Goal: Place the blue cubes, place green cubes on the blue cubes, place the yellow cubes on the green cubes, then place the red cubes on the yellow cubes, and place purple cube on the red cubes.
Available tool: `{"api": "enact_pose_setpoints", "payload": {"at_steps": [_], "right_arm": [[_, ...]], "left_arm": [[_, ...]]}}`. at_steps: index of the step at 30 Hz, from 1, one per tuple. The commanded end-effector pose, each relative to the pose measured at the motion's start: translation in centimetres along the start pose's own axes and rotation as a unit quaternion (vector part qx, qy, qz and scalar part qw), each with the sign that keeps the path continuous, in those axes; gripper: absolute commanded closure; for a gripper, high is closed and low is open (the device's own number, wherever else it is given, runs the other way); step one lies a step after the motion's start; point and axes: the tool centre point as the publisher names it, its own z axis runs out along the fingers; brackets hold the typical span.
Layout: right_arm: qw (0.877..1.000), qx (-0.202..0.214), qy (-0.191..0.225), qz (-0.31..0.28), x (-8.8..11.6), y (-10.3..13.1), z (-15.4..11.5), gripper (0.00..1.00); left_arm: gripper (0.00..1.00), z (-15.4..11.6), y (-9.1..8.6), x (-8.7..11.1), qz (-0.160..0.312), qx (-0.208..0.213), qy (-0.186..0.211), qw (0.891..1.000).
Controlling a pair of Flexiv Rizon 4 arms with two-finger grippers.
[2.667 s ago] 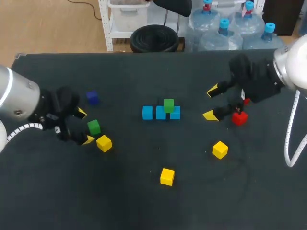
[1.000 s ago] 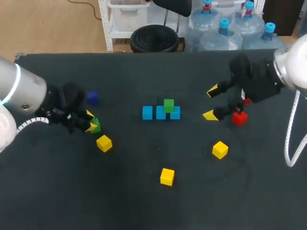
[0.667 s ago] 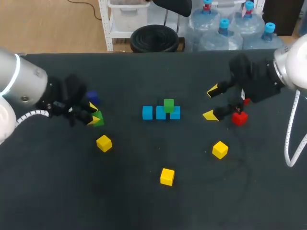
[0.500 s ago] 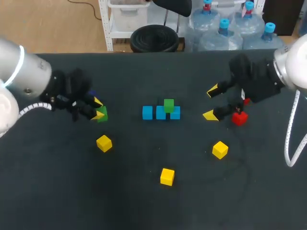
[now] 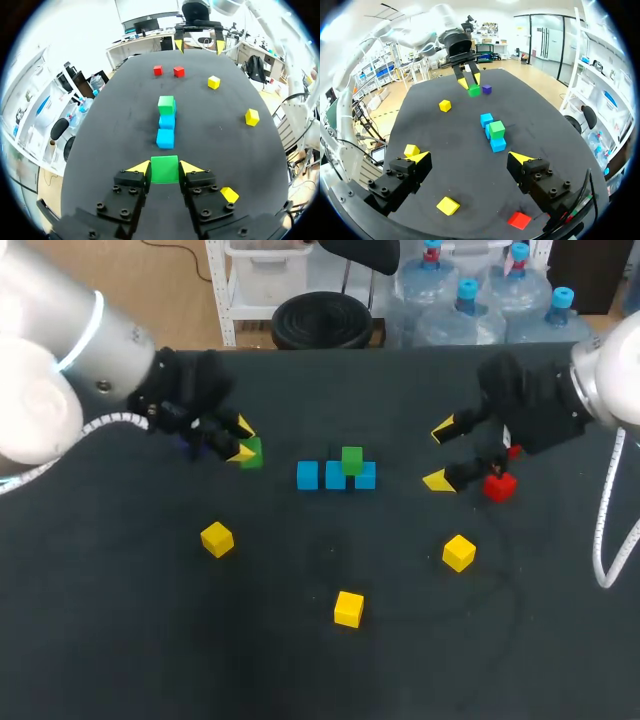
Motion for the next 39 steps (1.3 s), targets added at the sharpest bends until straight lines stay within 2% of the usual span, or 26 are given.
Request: {"api": "enact_pose_setpoints", "payload": {"at_steps": [1,22,39], "right_arm": [[1.0,0.0,-0.001,0.0,0.0,0.0,0.0,0.0],[1.0,0.0,-0.001,0.0,0.0,0.0,0.0,0.0],[1.0,0.0,-0.001,0.0,0.0,0.0,0.0,0.0]], "left_arm": [[1.0,1.1,1.2,-0.9,0.004,0.02,0.0,1.0],[1.0,4.5,2.3,-4.1,0.021,0.039,-0.016,0.999],[1.0,6.0,2.0,-5.6,0.024,0.048,-0.024,0.998]]}}
